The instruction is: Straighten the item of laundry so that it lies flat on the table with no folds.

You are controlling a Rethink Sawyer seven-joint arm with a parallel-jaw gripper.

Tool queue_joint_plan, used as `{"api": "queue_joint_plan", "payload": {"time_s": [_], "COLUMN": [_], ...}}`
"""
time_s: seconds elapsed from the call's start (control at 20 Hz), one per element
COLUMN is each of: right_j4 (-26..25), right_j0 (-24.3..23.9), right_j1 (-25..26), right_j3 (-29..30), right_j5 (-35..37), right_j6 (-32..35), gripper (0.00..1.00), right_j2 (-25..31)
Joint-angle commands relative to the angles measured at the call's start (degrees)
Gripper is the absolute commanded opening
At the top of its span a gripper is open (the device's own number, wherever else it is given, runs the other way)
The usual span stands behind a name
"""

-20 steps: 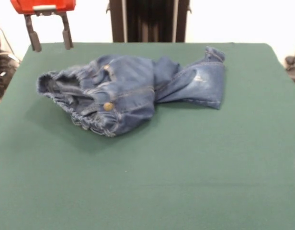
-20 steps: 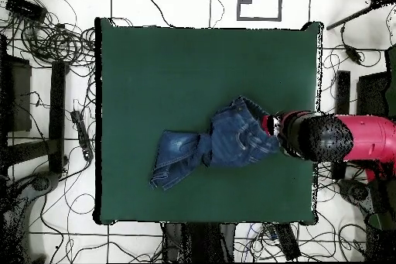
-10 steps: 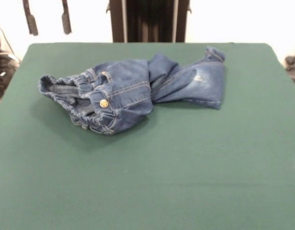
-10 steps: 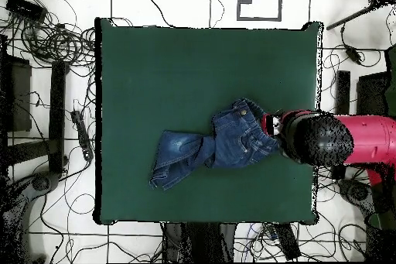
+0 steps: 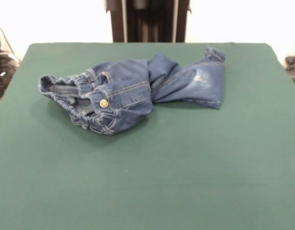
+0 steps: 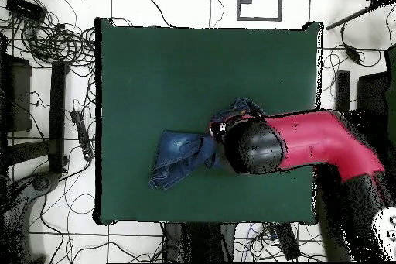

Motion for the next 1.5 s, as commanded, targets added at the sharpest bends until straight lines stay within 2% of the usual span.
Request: {"api": "queue_joint_plan", "payload": {"time_s": [0.05, 0.3, 0.7, 1.5], "right_j4": [4.56, 5.21, 3.74, 6.93], "right_j0": [11.21, 16.2, 19.71, 32.18], "right_j1": [-2.07, -0.65, 5.66, 13.75], "right_j3": [10.37, 7.68, 0.76, -3.93], "right_j5": [-5.61, -6.71, -8.59, -16.89], "right_j6": [20.8, 21.66, 19.78, 25.39], "gripper": [1.0, 1.0, 1.0, 1.0], "right_j2": [-6.16, -11.12, -16.18, -26.98]}}
